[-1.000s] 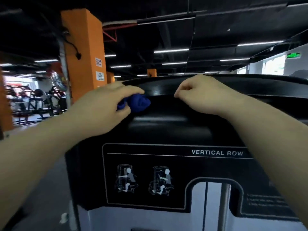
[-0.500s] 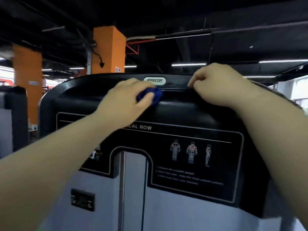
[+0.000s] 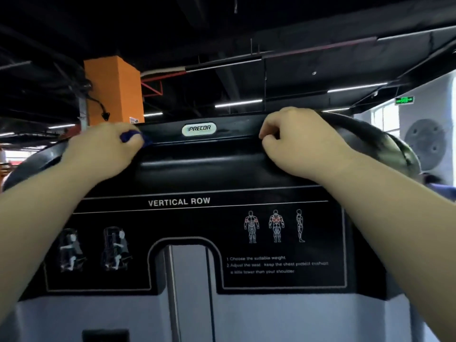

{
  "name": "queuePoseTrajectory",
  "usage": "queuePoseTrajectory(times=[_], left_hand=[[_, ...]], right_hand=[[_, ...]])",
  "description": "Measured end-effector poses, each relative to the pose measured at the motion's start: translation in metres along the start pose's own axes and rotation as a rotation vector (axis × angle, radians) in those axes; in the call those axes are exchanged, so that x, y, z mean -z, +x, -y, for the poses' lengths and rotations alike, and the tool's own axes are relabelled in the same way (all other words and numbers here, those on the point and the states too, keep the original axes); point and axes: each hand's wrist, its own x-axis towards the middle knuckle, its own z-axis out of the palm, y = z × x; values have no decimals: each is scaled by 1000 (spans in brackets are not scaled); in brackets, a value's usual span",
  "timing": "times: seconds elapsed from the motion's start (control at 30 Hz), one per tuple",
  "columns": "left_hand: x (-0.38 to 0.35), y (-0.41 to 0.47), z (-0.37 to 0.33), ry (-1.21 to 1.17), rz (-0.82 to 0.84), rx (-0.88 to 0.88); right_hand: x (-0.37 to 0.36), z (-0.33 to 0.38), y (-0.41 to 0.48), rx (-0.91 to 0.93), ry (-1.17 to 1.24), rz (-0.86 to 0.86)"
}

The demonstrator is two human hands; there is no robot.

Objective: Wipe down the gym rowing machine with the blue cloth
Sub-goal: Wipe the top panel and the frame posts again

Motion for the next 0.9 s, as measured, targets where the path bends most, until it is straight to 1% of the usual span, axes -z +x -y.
queuePoseTrajectory(times=[0.03,0.07,0.1,0.13,0.17,0.23,0.27,0.3,0.37,0.43,0.5,0.57,0.6,0.67,0.7,0.77,0.83,0.9], left_hand=[[2,3,14,88,-4,117],[1,4,22,114,0,172],[0,3,24,89,8,174],[-3,2,21,22,4,131],[-5,-2,15,-63,-15,51],[-10,-10,5,-222,-63,-173],[-9,-13,5,-272,-62,-263],[-5,-13,10,-288,-38,-318],[3,-4,38,-203,17,-325],[10,5,73,-43,0,-246],[12,7,90,16,-38,-165],[6,7,87,-54,-53,-156],[3,7,81,-133,-43,-166],[2,2,72,-283,-8,-238],[3,-2,72,-310,10,-303],[7,-6,84,-267,27,-395],[11,-3,103,-180,8,-378],[9,-4,113,-153,-24,-338]], right_hand=[[-7,9,2,16,-7,-18],[-15,19,4,38,-18,-29],[-24,30,7,59,-28,-32],[-33,43,11,73,-29,-32],[-42,56,17,84,-21,-27],[-59,80,29,93,8,-4],[-66,90,35,86,27,4],[-72,98,40,74,40,3],[-84,110,47,64,26,-16],[-93,117,49,59,-28,-58],[-98,118,48,55,-60,-107],[-101,122,47,56,-83,-144],[-102,125,47,55,-84,-152],[-106,131,49,53,-111,-143],[-108,134,49,53,-142,-130],[-111,137,48,41,-189,-112],[-110,139,48,25,-202,-111],[-110,140,46,16,-203,-115]])
